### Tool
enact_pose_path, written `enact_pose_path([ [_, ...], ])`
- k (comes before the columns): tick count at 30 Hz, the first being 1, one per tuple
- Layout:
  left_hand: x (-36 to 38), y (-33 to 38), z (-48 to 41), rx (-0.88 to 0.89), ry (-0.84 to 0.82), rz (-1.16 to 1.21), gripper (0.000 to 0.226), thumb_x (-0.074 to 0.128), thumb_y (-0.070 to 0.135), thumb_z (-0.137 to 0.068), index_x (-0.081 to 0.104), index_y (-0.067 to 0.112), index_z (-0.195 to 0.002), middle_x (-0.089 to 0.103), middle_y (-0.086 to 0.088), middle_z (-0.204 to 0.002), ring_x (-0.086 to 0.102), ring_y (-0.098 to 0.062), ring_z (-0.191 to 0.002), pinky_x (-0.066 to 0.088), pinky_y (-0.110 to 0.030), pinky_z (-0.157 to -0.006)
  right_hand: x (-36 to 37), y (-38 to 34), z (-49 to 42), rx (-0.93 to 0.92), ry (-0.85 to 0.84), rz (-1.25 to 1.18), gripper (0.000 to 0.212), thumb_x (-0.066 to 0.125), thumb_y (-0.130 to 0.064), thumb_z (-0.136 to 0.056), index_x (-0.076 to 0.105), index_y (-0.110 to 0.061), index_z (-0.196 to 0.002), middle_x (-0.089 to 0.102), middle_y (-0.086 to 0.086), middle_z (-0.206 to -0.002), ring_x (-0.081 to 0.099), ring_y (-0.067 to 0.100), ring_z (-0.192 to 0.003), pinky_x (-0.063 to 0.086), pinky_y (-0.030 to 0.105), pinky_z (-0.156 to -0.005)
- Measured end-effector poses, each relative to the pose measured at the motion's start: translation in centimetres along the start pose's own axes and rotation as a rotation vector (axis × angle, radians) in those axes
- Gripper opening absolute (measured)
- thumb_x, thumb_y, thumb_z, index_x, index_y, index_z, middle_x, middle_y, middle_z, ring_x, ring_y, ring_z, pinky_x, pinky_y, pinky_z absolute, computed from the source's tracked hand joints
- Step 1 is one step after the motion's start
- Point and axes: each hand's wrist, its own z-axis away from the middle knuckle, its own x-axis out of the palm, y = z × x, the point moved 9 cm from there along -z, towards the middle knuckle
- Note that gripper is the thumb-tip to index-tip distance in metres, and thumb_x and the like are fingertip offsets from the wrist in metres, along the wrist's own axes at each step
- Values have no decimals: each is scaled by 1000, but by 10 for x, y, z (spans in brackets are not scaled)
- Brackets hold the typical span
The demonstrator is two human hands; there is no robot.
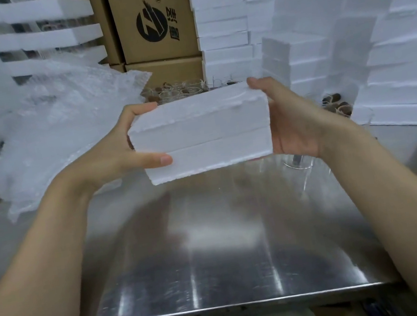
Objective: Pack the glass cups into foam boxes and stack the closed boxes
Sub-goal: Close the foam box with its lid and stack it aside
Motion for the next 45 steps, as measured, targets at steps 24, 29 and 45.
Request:
enact_pose_path([
  [24,45,-27,14,-455,-314,500,50,40,42,-82,57,24,-125,68,-9,-115,69,-25,-91,60,-40,-71,-13,48,-17,176,51,8,47,38,-49,-95,79,-32,-81,73,1,-94,71,20,-87,53,49,-87],
  [29,42,-29,8,-448,-293,563,43,48,41,-84,67,27,-119,63,-8,-127,61,-26,-106,48,-46,-95,-14,47,-17,178,121,-20,38,41,-46,-95,73,-26,-94,68,5,-99,66,24,-92,54,47,-83],
  [45,32,-41,-2,-484,-164,672,45,43,33,-88,61,20,-127,65,-12,-114,66,-29,-88,56,-39,-71,-12,51,-21,208,142,-35,49,46,-52,-95,61,-18,-126,53,13,-121,48,28,-104,50,51,-97],
])
